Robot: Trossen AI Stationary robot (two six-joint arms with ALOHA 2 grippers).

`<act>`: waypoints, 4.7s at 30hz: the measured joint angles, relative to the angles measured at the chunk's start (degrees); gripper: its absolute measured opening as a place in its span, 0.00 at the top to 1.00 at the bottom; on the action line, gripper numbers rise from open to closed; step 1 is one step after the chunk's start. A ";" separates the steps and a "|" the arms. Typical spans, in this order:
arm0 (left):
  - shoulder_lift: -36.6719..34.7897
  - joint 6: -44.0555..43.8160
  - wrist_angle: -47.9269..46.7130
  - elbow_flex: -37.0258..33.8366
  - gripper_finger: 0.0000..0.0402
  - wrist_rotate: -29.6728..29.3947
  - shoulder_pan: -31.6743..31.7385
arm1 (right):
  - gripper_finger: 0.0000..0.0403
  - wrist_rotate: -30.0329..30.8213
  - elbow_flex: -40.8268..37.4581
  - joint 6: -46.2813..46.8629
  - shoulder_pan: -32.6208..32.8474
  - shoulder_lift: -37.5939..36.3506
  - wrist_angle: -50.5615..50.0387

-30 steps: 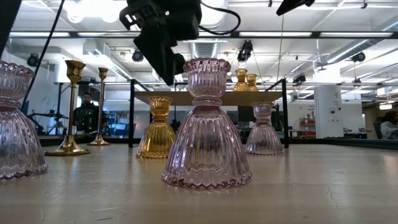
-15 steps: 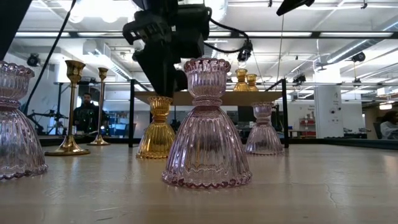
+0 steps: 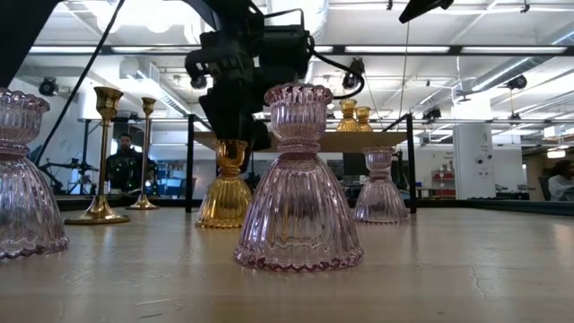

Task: Pick & Place candle stick holders
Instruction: Align the yellow glass candle holder with the other yellow glass candle holder on the shelf

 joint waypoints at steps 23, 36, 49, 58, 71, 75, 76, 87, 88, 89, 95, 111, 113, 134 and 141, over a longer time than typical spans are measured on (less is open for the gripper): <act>-1.52 -8.52 -4.78 5.30 0.91 2.67 -0.12 | 0.98 1.55 -0.11 -0.93 -0.04 0.00 0.00; -2.53 -25.64 -8.16 26.88 0.91 -4.96 2.76 | 0.98 0.90 -0.11 1.63 0.16 0.00 0.07; -2.53 -35.56 -0.36 39.19 0.91 -10.85 14.64 | 0.98 0.85 -3.61 -5.82 2.30 4.25 14.25; -2.51 -37.27 1.99 39.02 0.91 -10.00 16.79 | 0.88 0.89 -1.41 -5.34 2.26 7.62 18.56; -2.51 -38.24 6.26 39.00 0.91 -7.10 16.78 | 0.53 4.30 0.26 -7.95 2.26 12.69 23.86; -2.51 -38.34 6.98 39.00 0.91 -6.79 16.76 | 0.48 4.57 0.39 -7.94 2.24 13.75 25.60; -2.51 -38.47 7.26 39.00 0.91 -6.73 16.73 | 0.46 4.55 0.44 -7.94 2.25 14.08 25.86; -2.51 -38.83 7.72 38.98 0.91 -6.21 16.46 | 0.45 12.50 0.42 -9.63 1.67 18.89 26.18; -2.51 -38.85 7.69 38.98 0.91 -6.15 16.43 | 0.46 12.53 0.42 -9.65 1.38 19.18 26.20; -2.51 -38.87 7.60 38.98 0.91 -5.94 16.43 | 0.46 12.63 0.42 -9.65 1.21 19.51 26.33; -2.49 -38.74 7.54 38.94 0.91 -5.50 16.45 | 0.54 13.39 0.42 -9.61 0.93 20.14 27.96; -2.49 -38.48 8.03 38.94 0.91 -5.19 16.41 | 0.74 13.38 0.33 -9.87 0.99 19.50 29.08; -2.49 -38.37 8.04 38.94 0.91 -5.17 16.41 | 0.74 13.41 0.33 -9.84 0.98 19.41 29.06; -2.63 -29.22 12.04 39.03 0.47 -4.87 16.38 | 0.75 11.08 -0.16 3.77 0.96 10.88 21.99; -2.53 -27.12 15.40 38.94 0.36 -5.78 16.82 | 0.75 4.15 -6.46 3.66 0.98 3.01 26.28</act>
